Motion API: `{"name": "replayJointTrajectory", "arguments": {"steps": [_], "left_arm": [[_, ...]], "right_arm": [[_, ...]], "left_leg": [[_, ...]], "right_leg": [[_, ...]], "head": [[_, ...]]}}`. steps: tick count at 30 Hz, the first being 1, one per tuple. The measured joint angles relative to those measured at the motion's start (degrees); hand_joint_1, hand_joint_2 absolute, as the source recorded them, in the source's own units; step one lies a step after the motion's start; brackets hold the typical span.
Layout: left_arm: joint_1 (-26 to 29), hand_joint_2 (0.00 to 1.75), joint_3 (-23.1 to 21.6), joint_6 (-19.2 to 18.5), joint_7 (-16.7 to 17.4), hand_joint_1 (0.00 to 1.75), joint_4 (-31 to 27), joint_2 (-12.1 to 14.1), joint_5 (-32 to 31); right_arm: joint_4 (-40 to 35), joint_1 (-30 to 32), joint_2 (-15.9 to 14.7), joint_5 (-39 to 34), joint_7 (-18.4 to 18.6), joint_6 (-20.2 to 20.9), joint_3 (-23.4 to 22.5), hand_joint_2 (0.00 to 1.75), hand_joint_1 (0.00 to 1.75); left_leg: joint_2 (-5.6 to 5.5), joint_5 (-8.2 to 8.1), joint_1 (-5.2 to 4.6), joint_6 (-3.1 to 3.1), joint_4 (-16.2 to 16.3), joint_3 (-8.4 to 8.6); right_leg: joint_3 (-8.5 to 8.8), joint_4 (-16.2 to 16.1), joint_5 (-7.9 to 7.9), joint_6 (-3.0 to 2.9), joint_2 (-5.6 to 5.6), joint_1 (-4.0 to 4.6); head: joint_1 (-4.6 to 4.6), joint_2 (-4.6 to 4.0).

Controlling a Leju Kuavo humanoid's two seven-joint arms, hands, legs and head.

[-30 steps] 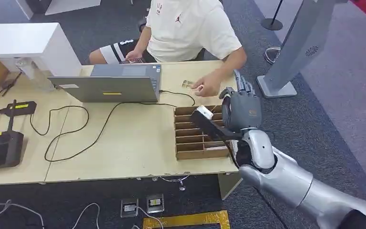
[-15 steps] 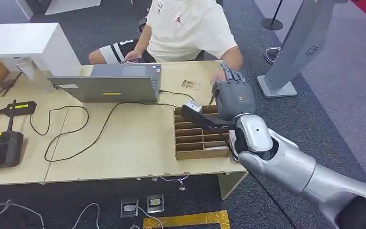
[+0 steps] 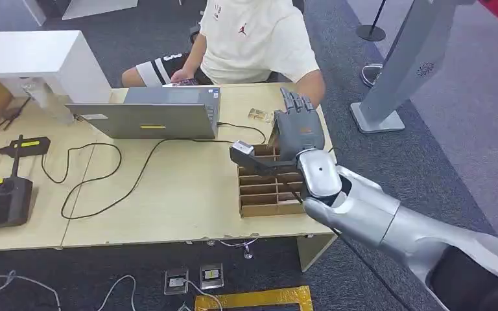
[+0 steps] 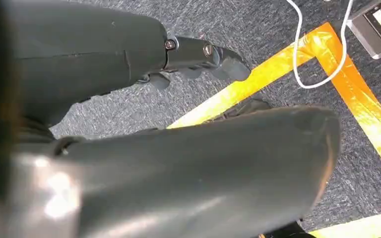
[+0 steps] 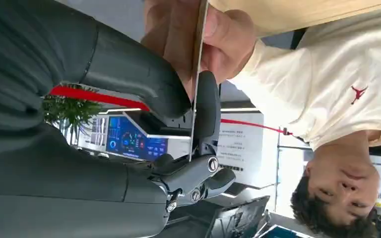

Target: Pass the card to the sensor for recognition and then transmit it.

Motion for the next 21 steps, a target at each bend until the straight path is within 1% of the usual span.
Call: {"name": "replayJointTrajectory", "arguments": {"steps": [4, 5, 6, 12, 17, 21], "left_arm": [[0.0, 0.0, 0.0, 0.0, 0.0, 0.0, 0.2, 0.0, -0.1], [0.0, 0.0, 0.0, 0.0, 0.0, 0.0, 0.2, 0.0, -0.1], [0.0, 0.0, 0.0, 0.0, 0.0, 0.0, 0.3, -0.1, -0.3], [-0.2, 0.0, 0.0, 0.0, 0.0, 0.0, 0.6, -0.1, -1.0], [-0.1, 0.0, 0.0, 0.0, -0.2, 0.0, 0.6, -0.1, -1.1], [0.0, 0.0, 0.0, 0.0, -0.9, 0.0, 0.8, -0.1, -1.8]], "right_arm": [[2.2, -0.5, 0.1, 0.3, 0.3, -0.8, 1.1, 1.75, 1.75], [2.8, -0.6, 0.1, 0.3, 0.4, -0.9, 1.3, 1.75, 1.4], [3.3, -0.6, 0.1, 0.3, 0.5, -1.1, 1.3, 1.75, 0.0], [4.9, -0.9, -0.3, 1.5, 0.9, -3.3, 1.7, 1.75, 0.0], [5.0, -1.2, -1.2, 3.3, 0.9, -4.2, 1.7, 1.75, 0.0], [4.9, -2.1, -2.6, 6.0, 0.9, -5.5, 1.0, 1.75, 0.0]], "left_leg": [[0.0, 0.0, 0.0, 0.0, 0.0, 0.0], [0.01, 0.0, 0.0, 0.0, 0.0, 0.01], [0.03, 0.0, -0.01, 0.0, 0.0, 0.01], [0.06, 0.0, 0.0, 0.0, 0.0, 0.04], [0.08, 0.0, 0.0, 0.0, 0.0, 0.04], [0.08, 0.0, 0.0, 0.0, 0.0, 0.06]], "right_leg": [[0.0, 0.0, 0.0, 0.0, 0.0, 0.0], [0.0, 0.0, 0.0, 0.0, 0.02, -0.01], [0.0, 0.0, 0.0, 0.0, 0.03, -0.01], [-0.03, 0.0, 0.0, 0.0, 0.05, 0.0], [-0.02, 0.0, 0.0, 0.0, 0.06, 0.0], [-0.01, 0.0, 0.01, 0.0, 0.05, 0.0]], "head": [[0.04, 0.0], [0.04, 0.0], [0.04, 0.0], [0.02, 0.0], [0.04, 0.0], [0.04, 0.0]]}}
